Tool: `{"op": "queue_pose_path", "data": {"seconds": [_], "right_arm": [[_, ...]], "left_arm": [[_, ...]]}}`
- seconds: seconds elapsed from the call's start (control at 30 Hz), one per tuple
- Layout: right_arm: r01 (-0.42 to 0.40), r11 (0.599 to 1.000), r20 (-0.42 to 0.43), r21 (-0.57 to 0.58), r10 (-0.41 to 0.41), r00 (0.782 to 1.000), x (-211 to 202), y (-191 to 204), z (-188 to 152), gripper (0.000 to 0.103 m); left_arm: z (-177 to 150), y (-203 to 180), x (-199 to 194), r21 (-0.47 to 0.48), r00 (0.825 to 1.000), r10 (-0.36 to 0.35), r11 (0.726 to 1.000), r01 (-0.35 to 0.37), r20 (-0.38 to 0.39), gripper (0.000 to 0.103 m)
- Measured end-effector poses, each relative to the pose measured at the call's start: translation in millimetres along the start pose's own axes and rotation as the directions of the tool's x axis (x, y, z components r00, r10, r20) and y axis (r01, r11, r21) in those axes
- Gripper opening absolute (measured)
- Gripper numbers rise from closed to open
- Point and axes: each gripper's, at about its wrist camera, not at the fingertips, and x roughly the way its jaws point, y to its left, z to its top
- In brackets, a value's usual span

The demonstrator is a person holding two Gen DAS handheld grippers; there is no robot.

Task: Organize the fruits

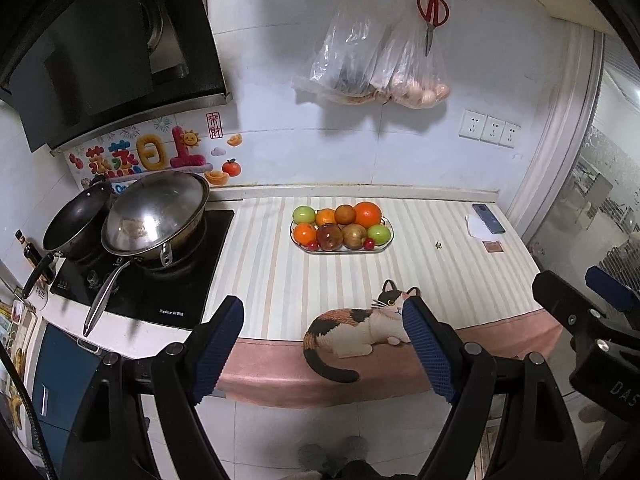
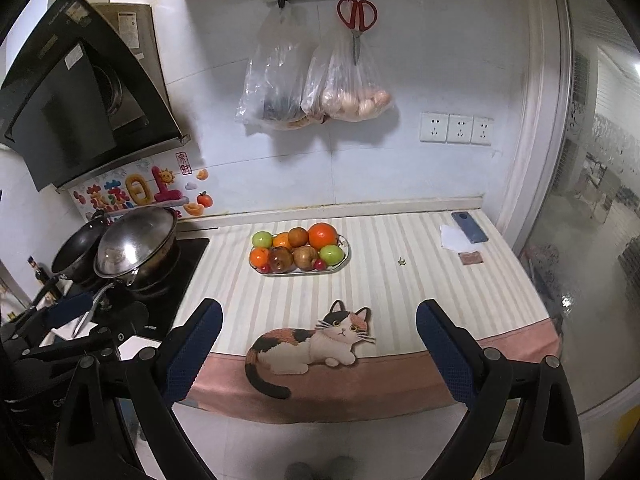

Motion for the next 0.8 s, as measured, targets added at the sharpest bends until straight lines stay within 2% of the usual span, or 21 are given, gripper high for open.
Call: {"op": "queue_pose_path", "data": {"seconds": [0.03, 0.07, 0.2, 0.5, 0.8], "right_arm": [[-0.002, 1.0, -0.003, -0.001, 0.002, 1.0, 3.3, -2.0, 1.8, 0.1], [-0.006, 1.0, -0.007, 0.002, 0.006, 1.0, 5.8, -3.7, 2.7, 0.1], [-0.012, 1.0, -0.019, -0.002, 0.012, 1.0, 21.3, -8.5, 9.4, 0.1], [-0.01, 1.0, -0.049, 0.01, 0.01, 0.999, 73.4, -18.5, 28.6, 0.1], [0.02, 1.0, -0.094, 0.005, -0.019, 0.995, 129.8, -23.6, 39.2, 0.1]], "left_arm": [[1.2, -1.5, 0.9, 0.0, 1.0, 0.005, 1.0, -0.005, 0.002, 0.084], [1.9, -1.7, 1.8, 0.0, 1.0, 0.007, 1.0, -0.007, 0.001, 0.094], [9.1, -4.9, 12.4, -0.001, 0.999, 0.04, 0.999, -0.04, 0.012, 0.1], [26.4, -0.8, 49.7, -0.024, 0.996, 0.088, 0.996, -0.088, -0.004, 0.1], [35.0, 6.5, 95.0, -0.032, 0.99, 0.125, 0.991, -0.127, -0.06, 0.1]]}}
